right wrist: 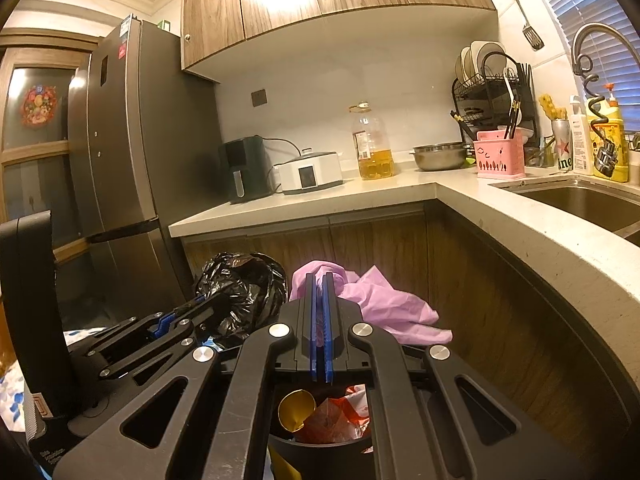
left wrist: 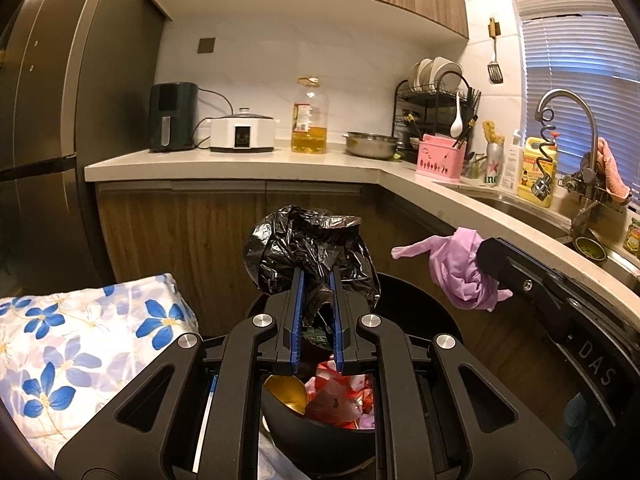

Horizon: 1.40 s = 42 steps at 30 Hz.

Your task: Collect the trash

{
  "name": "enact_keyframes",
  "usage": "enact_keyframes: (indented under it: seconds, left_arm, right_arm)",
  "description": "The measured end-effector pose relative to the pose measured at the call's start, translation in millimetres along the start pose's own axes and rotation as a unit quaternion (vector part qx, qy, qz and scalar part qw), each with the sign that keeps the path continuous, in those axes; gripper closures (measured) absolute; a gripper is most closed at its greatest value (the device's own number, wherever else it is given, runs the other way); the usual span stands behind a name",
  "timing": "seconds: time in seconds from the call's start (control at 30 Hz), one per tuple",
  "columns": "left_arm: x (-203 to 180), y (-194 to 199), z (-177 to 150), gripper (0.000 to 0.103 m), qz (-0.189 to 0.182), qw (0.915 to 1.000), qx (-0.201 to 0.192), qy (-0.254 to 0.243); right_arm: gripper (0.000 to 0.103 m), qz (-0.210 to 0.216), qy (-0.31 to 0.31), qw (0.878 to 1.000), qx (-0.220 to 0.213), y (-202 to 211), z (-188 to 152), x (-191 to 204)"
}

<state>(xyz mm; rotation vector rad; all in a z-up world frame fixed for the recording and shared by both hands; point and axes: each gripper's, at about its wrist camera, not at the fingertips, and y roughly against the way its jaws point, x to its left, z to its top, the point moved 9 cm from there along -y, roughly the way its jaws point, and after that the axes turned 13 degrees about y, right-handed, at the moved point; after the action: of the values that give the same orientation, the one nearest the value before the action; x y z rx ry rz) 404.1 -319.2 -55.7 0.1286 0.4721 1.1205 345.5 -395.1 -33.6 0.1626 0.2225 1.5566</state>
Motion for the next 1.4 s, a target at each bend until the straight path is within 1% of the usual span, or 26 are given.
enact_keyframes:
  seconds: [0.13,0.23,0.27,0.3,0.37,0.43,0.5,0.53,0.57,0.6,0.67,0.7,0.73,0.77,0.8,0.83,0.9,0.93,0.97,1.0,1.07,1.2,1.23,1.3,1.4]
  left_arm:
    - [1,-5,-5,0.091,-0.009,0.9999,0.012,0.003]
    - [-2,-7,-8,0.09,-0.014,0.9998,0.014,-0.007]
    - [-2,-7,-9,0.088,-0.012,0.9998,0.015,-0.01]
    - [0,-9,-10,0.085,-0.008,0.9998,0.016,-0.012]
    - [2,-10,-12,0.078,-0.009,0.9997,0.021,-0.011]
    - [4,-11,-13,0.071,-0.003,0.9997,0.023,-0.011]
    - [6,-10,-14,0.059,-0.001,0.9997,0.023,-0.01]
    - [8,-8,-14,0.056,0.001,0.9998,0.021,-0.007]
    - [11,-7,-14,0.051,0.002,0.9998,0.02,-0.004]
    - [14,-3,-14,0.044,0.006,0.9998,0.018,-0.001]
    - [22,5,-14,0.035,0.015,0.9998,0.012,0.005]
    - [27,10,-14,0.03,0.021,0.9997,0.011,0.01]
    - [33,15,-13,0.027,0.028,0.9995,0.009,0.014]
    - [38,19,-12,0.021,0.034,0.9992,0.008,0.018]
    - [44,27,-12,0.017,0.044,0.9988,0.005,0.023]
    - [49,35,-11,0.016,0.048,0.9985,0.002,0.026]
    - [59,53,-11,0.009,0.063,0.9976,-0.003,0.028]
    - [65,62,-11,0.008,0.074,0.9969,-0.005,0.026]
    - [70,70,-12,0.006,0.084,0.9961,-0.006,0.026]
    - [76,81,-14,0.006,0.095,0.9951,-0.006,0.026]
    - [84,97,-17,0.006,0.11,0.9936,-0.005,0.025]
    - [101,136,-25,0.006,0.142,0.9895,-0.004,0.023]
    - [104,143,-25,0.006,0.148,0.9887,-0.005,0.023]
    - [109,160,-27,0.006,0.156,0.9874,-0.009,0.022]
    - [114,187,-31,0.006,0.158,0.9869,-0.006,0.031]
  right_arm:
    - [0.099,0.001,-0.002,1.0,0.004,-4,-2,-2]
    - [0.099,0.003,-0.003,1.0,0.007,-6,-3,-1]
    - [0.099,0.001,-0.002,1.0,0.008,-7,-3,-1]
    - [0.099,0.0,-0.002,1.0,0.008,-7,-3,-2]
    - [0.093,-0.003,-0.004,1.0,0.007,-6,-4,-3]
    - [0.082,-0.005,-0.007,1.0,0.006,-4,-5,-4]
    - [0.08,-0.007,-0.01,1.0,0.006,-2,-6,-5]
    - [0.076,-0.008,-0.01,1.0,0.006,0,-6,-5]
    - [0.072,-0.01,-0.012,1.0,0.007,1,-7,-5]
    - [0.066,-0.011,-0.013,1.0,0.008,2,-7,-6]
    - [0.058,-0.014,-0.014,1.0,0.008,6,-8,-6]
    - [0.05,-0.017,-0.015,1.0,0.01,8,-9,-5]
    - [0.044,-0.019,-0.016,1.0,0.012,10,-10,-5]
    - [0.041,-0.02,-0.017,1.0,0.014,12,-11,-3]
    - [0.033,-0.021,-0.018,0.999,0.02,14,-13,-1]
    - [0.028,-0.022,-0.018,0.999,0.027,16,-15,2]
    - [0.024,-0.02,-0.012,0.999,0.038,21,-19,9]
    - [0.022,-0.02,-0.008,0.999,0.042,24,-21,13]
    - [0.017,-0.022,-0.002,0.999,0.048,29,-22,19]
    - [0.016,-0.022,0.001,0.998,0.052,33,-23,24]
    - [0.015,-0.013,0.006,0.998,0.062,40,-25,35]
    - [0.011,-0.015,0.026,0.996,0.083,59,-27,57]
    - [0.008,-0.016,0.03,0.996,0.086,64,-28,61]
    - [0.008,-0.017,0.034,0.995,0.09,77,-27,70]
    - [0.007,-0.02,0.033,0.994,0.098,94,-27,81]
